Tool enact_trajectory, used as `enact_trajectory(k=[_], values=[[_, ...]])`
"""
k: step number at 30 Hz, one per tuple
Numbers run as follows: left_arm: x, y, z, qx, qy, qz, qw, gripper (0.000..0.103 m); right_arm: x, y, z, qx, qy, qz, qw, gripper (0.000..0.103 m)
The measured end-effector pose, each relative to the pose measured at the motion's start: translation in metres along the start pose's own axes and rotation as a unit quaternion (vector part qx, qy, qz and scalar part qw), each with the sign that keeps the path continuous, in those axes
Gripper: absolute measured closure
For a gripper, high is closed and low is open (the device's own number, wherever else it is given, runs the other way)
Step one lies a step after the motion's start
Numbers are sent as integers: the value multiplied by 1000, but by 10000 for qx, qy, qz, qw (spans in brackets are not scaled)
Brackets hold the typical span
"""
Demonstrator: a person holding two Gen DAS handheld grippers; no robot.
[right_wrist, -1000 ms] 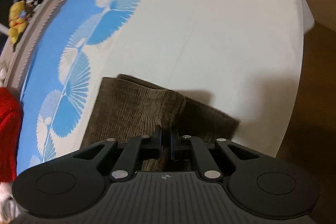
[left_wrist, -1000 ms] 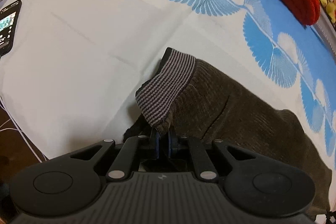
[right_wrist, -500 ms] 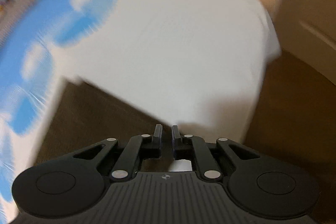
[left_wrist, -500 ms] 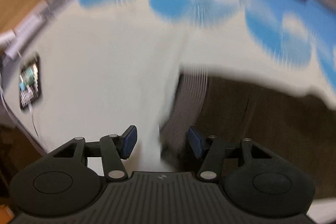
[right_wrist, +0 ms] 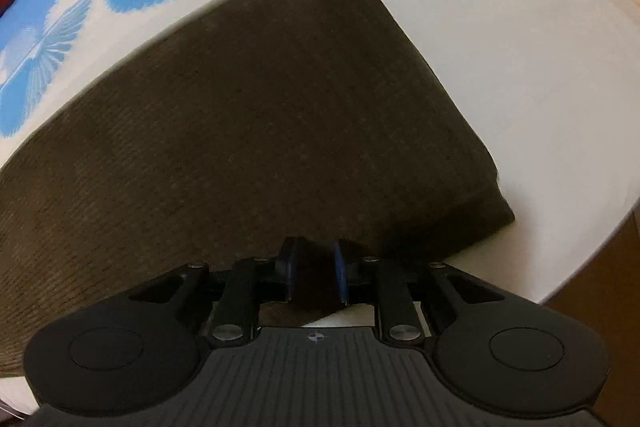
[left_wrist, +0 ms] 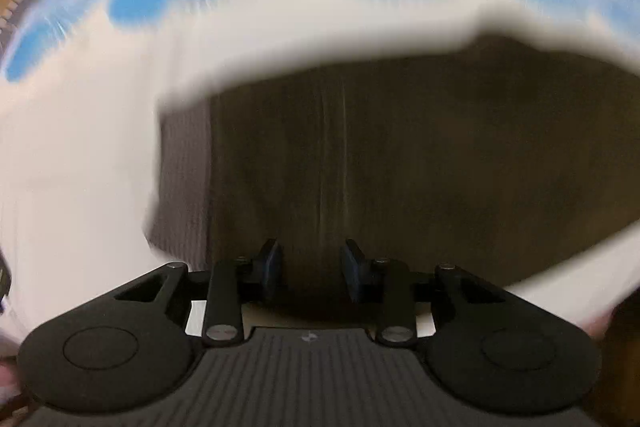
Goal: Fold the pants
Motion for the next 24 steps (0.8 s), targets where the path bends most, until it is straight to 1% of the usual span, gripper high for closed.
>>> enact_trajectory(k=[1, 3, 4, 7, 8, 9, 10, 11, 13, 14, 15, 16, 17, 18, 20, 21, 22, 23, 24], values=[[6, 10, -12, -356, -130, -232, 9990, 64, -2, 2, -3, -49, 99, 88, 9999, 82], [22, 27, -25, -881, -141, -730, 9933, 64, -7, 2, -4, -79, 93, 139, 9998, 82], [27, 32, -25, -995, -122, -882, 9910, 66, -9, 0, -3, -64, 39, 106, 9999, 82], [35, 45, -12, -1126, 80, -1081, 9877, 78, -12, -4, 0, -32, -25, 70, 10000, 83], [37, 47, -1, -1053, 128, -1117, 9881, 79, -17, -7, -2, -41, -16, 84, 10000, 83], [39, 50, 17, -744, 266, -1131, 9904, 82, -19, -8, -2, -52, -16, 117, 9999, 83], [44, 49, 34, -440, 490, -1125, 9915, 96, -23, -10, -3, -60, -60, 163, 9998, 83], [50, 50, 50, -226, 661, -1177, 9906, 100, -25, -7, -3, -55, -192, 215, 9996, 83], [59, 55, 61, -215, 542, -1678, 9841, 100, -34, -8, -5, -95, -384, 291, 9988, 83], [61, 56, 59, -201, 554, -1838, 9812, 101, -37, -9, -8, -142, -381, 367, 9985, 83], [59, 58, 54, -212, 631, -1893, 9797, 101, -40, -9, -11, -219, -352, 462, 9981, 83], [52, 62, 44, -325, 710, -1865, 9793, 100, -46, -10, -18, -333, -313, 550, 9974, 82], [41, 64, 33, -523, 723, -1776, 9800, 97, -51, -9, -25, -490, -277, 631, 9964, 81], [32, 70, 26, -682, 674, -1638, 9818, 95, -56, -7, -32, -671, -247, 710, 9949, 80], [27, 69, 18, -777, 537, -1507, 9841, 94, -72, -1, -45, -1026, -238, 927, 9901, 78], [26, 72, 24, -688, 504, -1500, 9850, 94, -80, 2, -52, -1184, -230, 1110, 9865, 76], [28, 69, 36, -448, 573, -1497, 9861, 88, -88, 2, -56, -1282, -202, 1298, 9830, 74], [32, 64, 52, -31, 728, -1519, 9857, 89, -96, 2, -59, -1358, -130, 1554, 9784, 72], [35, 63, 63, 137, 760, -1530, 9852, 89, -104, 0, -61, -1400, -17, 1805, 9736, 68]])
Point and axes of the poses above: each gripper's, at about its wrist camera, not at the fingertips, and z roughly the way its jaws point, x to its left, y to its top, the point moved 8 cm from there along z, roughly the way its jaws point, and after that the axes turned 6 degrees about x, right-handed, at the moved point
